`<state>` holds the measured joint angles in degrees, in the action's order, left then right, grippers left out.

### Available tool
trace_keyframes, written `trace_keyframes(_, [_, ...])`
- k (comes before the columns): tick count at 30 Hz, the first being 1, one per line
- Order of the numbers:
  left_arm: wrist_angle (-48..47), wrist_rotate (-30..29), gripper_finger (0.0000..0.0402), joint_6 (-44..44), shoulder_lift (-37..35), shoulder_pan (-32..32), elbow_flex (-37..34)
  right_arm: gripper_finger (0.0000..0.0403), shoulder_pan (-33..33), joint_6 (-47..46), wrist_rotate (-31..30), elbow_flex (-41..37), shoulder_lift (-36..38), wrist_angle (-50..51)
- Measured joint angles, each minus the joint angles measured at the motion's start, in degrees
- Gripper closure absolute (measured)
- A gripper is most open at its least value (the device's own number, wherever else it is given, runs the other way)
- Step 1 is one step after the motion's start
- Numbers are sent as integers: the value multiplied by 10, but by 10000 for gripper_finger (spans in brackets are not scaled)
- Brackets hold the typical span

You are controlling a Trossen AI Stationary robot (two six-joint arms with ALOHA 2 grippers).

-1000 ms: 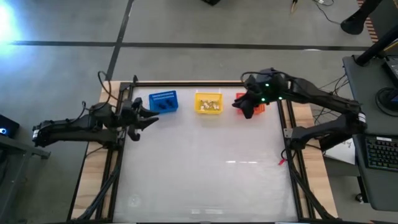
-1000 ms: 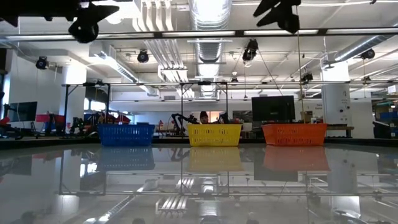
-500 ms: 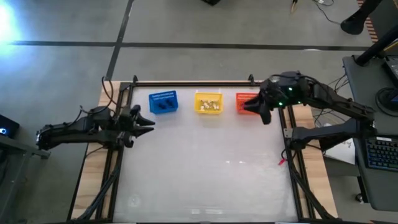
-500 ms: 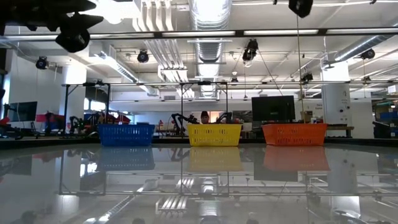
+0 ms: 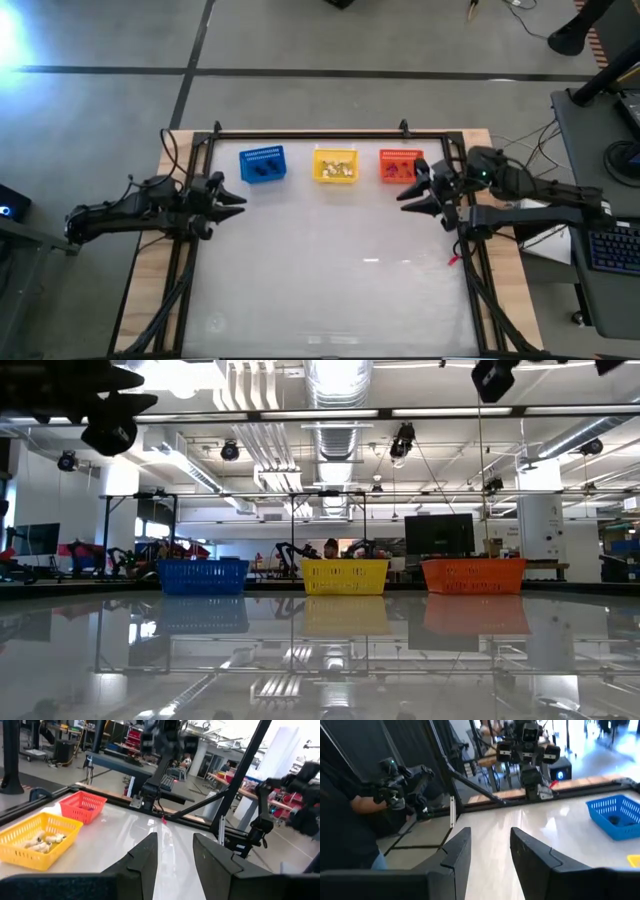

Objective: Sort Halloween decoration
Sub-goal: Return to Home Position

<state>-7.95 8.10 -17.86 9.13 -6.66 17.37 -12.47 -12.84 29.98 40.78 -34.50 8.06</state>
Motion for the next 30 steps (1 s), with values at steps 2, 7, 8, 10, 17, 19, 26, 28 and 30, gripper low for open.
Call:
trace_keyframes(2, [2, 0, 294, -2, -4, 0, 2, 272, 0, 4, 0, -49, 21, -50])
trace_keyframes(7, [3, 0, 294, -2, -11, 0, 5, 272, 0, -2, 0, -168, 71, -167])
trace_keyframes(8, [3, 0, 294, -2, -11, 0, 5, 273, 0, -3, 0, -190, 80, -188])
trace_keyframes(10, [2, 0, 294, -2, -11, 0, 5, 275, 0, -2, 0, -233, 96, -233])
trace_keyframes(17, [-1, 0, 294, -9, -8, 0, 5, 279, 0, -5, -5, -356, 137, -333])
trace_keyframes(19, [-2, 0, 294, -11, -8, 0, 5, 277, 0, -7, -18, -374, 146, -343])
trace_keyframes(26, [-29, 0, 294, -6, -8, 0, 6, 270, 0, 7, -68, -402, 165, -331])
trace_keyframes(28, [-39, 0, 294, -4, -7, 0, 6, 272, 0, 25, -76, -402, 165, -332])
trace_keyframes(30, [-48, 0, 294, 10, -5, 0, 6, 275, 0, 43, -76, -402, 165, -333])
